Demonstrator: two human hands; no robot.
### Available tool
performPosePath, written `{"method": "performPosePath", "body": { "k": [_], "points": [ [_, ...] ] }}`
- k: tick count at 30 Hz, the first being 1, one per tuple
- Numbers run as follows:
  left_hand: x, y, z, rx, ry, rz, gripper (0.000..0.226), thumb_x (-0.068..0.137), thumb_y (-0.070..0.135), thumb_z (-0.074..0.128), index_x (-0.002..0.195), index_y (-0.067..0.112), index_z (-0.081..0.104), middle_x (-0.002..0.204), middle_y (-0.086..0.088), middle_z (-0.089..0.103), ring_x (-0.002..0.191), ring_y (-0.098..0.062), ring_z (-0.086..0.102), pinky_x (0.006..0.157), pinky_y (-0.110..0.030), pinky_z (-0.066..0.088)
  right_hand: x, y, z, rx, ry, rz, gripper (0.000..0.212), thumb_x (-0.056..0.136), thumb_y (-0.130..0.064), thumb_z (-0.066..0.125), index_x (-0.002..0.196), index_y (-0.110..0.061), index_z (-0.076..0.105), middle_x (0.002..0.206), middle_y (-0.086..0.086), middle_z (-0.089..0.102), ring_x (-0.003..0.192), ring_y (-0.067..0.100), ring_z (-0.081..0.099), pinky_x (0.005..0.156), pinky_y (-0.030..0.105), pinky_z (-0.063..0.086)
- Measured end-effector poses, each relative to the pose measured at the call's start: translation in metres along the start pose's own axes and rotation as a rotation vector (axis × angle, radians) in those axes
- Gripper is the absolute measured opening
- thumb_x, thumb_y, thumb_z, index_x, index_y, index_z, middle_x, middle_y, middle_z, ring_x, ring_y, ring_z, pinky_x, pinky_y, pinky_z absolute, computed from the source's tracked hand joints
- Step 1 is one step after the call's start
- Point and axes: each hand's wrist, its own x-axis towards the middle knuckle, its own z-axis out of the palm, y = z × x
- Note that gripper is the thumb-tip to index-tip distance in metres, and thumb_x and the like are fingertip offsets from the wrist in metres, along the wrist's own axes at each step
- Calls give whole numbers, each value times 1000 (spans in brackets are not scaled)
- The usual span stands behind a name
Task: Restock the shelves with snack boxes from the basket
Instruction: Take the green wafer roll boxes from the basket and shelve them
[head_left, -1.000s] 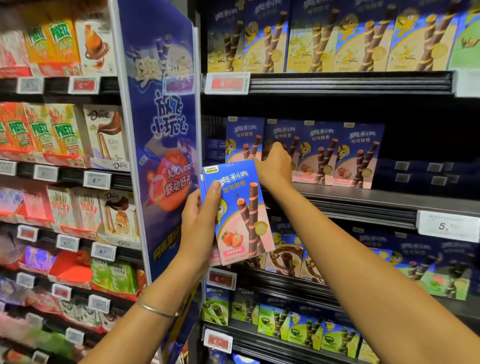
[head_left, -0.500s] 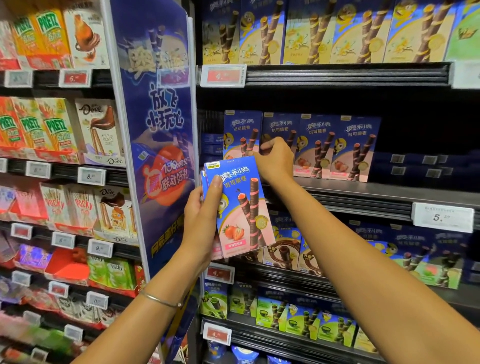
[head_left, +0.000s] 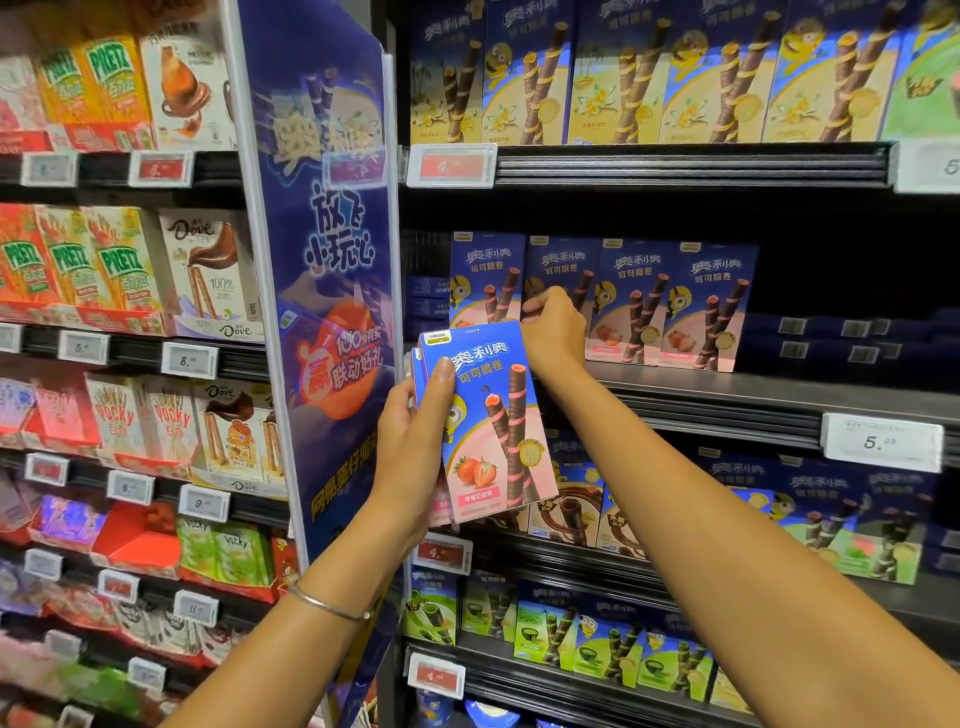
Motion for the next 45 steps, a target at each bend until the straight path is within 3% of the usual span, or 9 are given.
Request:
{"method": "performPosePath", "body": {
  "k": [4, 7, 12, 17, 20, 24, 28, 34, 45],
  "points": [
    [-1, 1, 0, -9, -8, -17, 58, 88, 58, 67, 114, 7, 62, 102, -13, 81, 85, -27, 79, 74, -41, 64, -8, -5, -10, 121, 59, -9, 22, 90, -19, 73, 102, -12, 56, 100, 0, 62, 86, 14, 62, 58, 18, 43],
    [-3, 3, 1, -36, -11, -50, 72, 91, 59, 69, 128, -2, 59, 109, -16, 80, 97, -36, 78, 83, -48, 63, -24, -9, -29, 320, 99, 12, 18, 93, -31, 69, 95, -15, 62, 95, 1, 68, 92, 18, 68, 79, 37, 58],
    [-8, 4, 9, -75, -28, -97, 79, 87, 61, 64, 136, -1, 59, 116, -19, 78, 110, -48, 72, 97, -61, 57, -76, -7, -77, 466, -413, 151, 39, 90, -55, 65, 103, -18, 67, 94, 2, 75, 78, 15, 70, 59, 26, 52],
    [-9, 3, 23, -81, 5, -118, 84, 88, 75, 57, 139, 9, 60, 122, -15, 77, 113, -42, 74, 102, -64, 56, -108, -1, -96, 340, -605, 124, 36, 86, -28, 80, 114, -13, 63, 82, -7, 76, 74, 8, 73, 53, 17, 50],
    [-9, 5, 29, -24, 25, -96, 89, 85, 83, 43, 136, 13, 63, 120, -10, 79, 110, -36, 76, 100, -62, 57, -112, -1, -103, 340, -569, 114, 34, 88, -24, 77, 116, -11, 63, 84, -3, 76, 76, 16, 73, 58, 22, 54],
    [-7, -1, 27, 90, 79, -13, 53, 105, 55, 49, 131, 12, 67, 115, -4, 80, 103, -23, 78, 82, -41, 64, -108, -2, -113, 397, -445, 132, 31, 91, -19, 74, 118, -8, 64, 96, 10, 77, 88, 29, 76, 77, 44, 61],
    [-4, -6, 19, 175, 108, -19, 44, 108, 46, 53, 124, 7, 67, 107, -10, 81, 83, -15, 77, 63, -24, 60, -86, -3, -125, 481, -181, 122, 29, 93, -13, 70, 119, -2, 63, 91, 3, 75, 74, 11, 72, 61, 29, 60],
    [-11, 0, 20, 151, 118, -38, 43, 107, 47, 54, 123, 9, 68, 107, -10, 81, 94, -26, 79, 77, -39, 64, -38, 4, -121, 371, 95, 49, 32, 89, -12, 74, 119, -7, 65, 93, 3, 75, 80, 10, 74, 77, 36, 63],
    [-21, 4, 21, 174, 112, -66, 47, 105, 50, 55, 124, 9, 66, 114, -15, 78, 105, -38, 75, 95, -58, 60, -2, 22, -82, -19, 137, 92, 54, 81, -31, 82, 120, -7, 53, 119, 12, 65, 107, 31, 64, 92, 50, 53]
  ]
}}
